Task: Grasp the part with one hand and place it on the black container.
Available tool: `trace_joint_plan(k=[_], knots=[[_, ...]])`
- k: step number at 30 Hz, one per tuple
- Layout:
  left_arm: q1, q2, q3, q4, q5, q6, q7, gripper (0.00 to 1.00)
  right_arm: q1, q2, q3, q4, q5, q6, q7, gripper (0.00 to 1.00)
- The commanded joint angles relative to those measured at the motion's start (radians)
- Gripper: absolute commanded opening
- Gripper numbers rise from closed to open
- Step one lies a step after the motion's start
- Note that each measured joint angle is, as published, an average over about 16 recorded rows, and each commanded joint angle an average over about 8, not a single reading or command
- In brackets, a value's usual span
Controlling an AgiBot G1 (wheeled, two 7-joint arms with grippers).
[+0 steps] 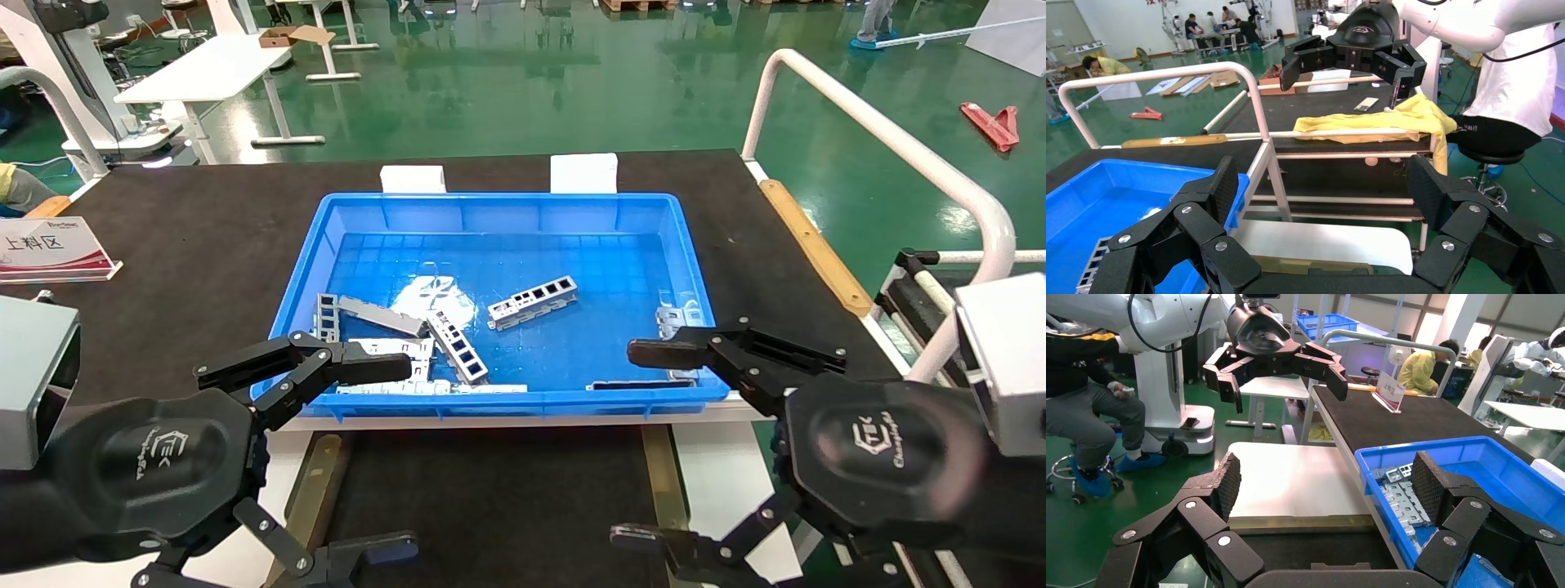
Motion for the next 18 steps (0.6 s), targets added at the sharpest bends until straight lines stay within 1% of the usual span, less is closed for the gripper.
trace_joint_plan(k=[1,11,18], knots=[[0.0,0.0,0.0,0.0,0.0,0.0,0.0,1.0,0.0,0.0,0.0,0.0,0.0,0.0,0.0,1.0],[-0.004,0.004,0.0,0.004,0.005,-0.007,0.006,1.0,0.0,0.0,0.0,0.0,0.0,0.0,0.0,1.0],[-0.026,0.028,0.019,0.021,0.055,-0.024,0.021,1.0,0.001,0.0,-0.001,-0.001,0.0,0.0,0.0,1.0]])
